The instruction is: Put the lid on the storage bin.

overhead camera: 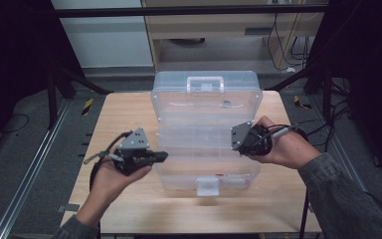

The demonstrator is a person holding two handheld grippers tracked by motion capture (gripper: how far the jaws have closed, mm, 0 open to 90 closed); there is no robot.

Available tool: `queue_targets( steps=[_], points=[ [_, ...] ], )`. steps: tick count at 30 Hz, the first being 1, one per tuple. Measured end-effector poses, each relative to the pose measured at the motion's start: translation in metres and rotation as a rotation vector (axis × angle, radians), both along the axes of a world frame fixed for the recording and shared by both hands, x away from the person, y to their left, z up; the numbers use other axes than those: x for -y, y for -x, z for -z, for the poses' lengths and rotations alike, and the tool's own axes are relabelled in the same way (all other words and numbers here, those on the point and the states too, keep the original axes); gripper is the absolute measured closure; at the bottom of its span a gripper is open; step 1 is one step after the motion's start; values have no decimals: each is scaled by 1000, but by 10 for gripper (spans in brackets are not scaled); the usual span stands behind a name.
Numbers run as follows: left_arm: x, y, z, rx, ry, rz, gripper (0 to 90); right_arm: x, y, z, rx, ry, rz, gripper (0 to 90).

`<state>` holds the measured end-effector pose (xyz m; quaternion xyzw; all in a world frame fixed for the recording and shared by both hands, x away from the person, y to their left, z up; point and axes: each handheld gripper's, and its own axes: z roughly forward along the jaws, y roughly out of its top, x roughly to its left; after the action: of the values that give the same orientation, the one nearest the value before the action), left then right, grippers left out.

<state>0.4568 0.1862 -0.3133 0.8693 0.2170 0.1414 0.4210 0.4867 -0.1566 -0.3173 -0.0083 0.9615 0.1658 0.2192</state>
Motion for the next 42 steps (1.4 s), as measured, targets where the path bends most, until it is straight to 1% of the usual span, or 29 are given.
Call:
queue_targets(
  steps=[2,3,4,6,7,8,9,10,11,14,15,17,20,21,23,28,35,36,37,42],
  points=[
    [-6,-10,-9,-6,22,-18,891,1,0,0,3,-4,-4,822],
    [-10,-17,-14,4,35,-39,892,2,1,1,9,-6,-4,820],
    [-11,-21,-17,7,41,-48,892,2,1,1,9,-6,-4,820],
    [-14,-32,-23,0,52,-72,893,2,1,1,12,-14,-5,818],
    [-14,-42,-25,-8,53,-89,892,2,1,2,14,-20,-4,818],
    [-14,-42,-25,-8,53,-89,892,2,1,2,14,-20,-4,818],
    [-12,-51,-27,-10,48,-103,893,2,2,2,18,-16,-4,817],
    [-12,-51,-27,-10,48,-103,893,2,2,2,20,-13,-4,817],
    [-10,-59,-29,-20,58,-112,893,2,2,2,22,-12,-3,817],
    [-6,-68,-33,-27,70,-118,895,2,3,3,22,-14,0,817],
    [-6,-68,-33,-27,70,-118,895,2,3,3,22,-14,0,817],
    [-3,-76,-38,-31,75,-123,895,1,3,3,24,-10,-2,817],
    [-2,-81,-40,-34,94,-134,895,1,4,3,25,-11,-3,817],
    [-2,-81,-40,-34,94,-134,895,1,4,3,25,-11,-3,817],
    [-1,-83,-39,-40,107,-135,895,3,6,5,26,-16,-3,818],
    [0,-87,-35,-48,105,-146,894,5,7,7,23,-22,-6,819],
    [-5,-93,-32,-65,100,-174,897,4,9,8,25,-22,-11,814],
    [-6,-94,-32,-68,101,-177,897,4,9,8,25,-22,-11,814],
    [-8,-95,-31,-70,104,-190,898,4,9,8,25,-21,-8,813],
    [-12,-96,-31,-71,119,-206,897,5,10,9,25,-22,-7,812]
  ],
)
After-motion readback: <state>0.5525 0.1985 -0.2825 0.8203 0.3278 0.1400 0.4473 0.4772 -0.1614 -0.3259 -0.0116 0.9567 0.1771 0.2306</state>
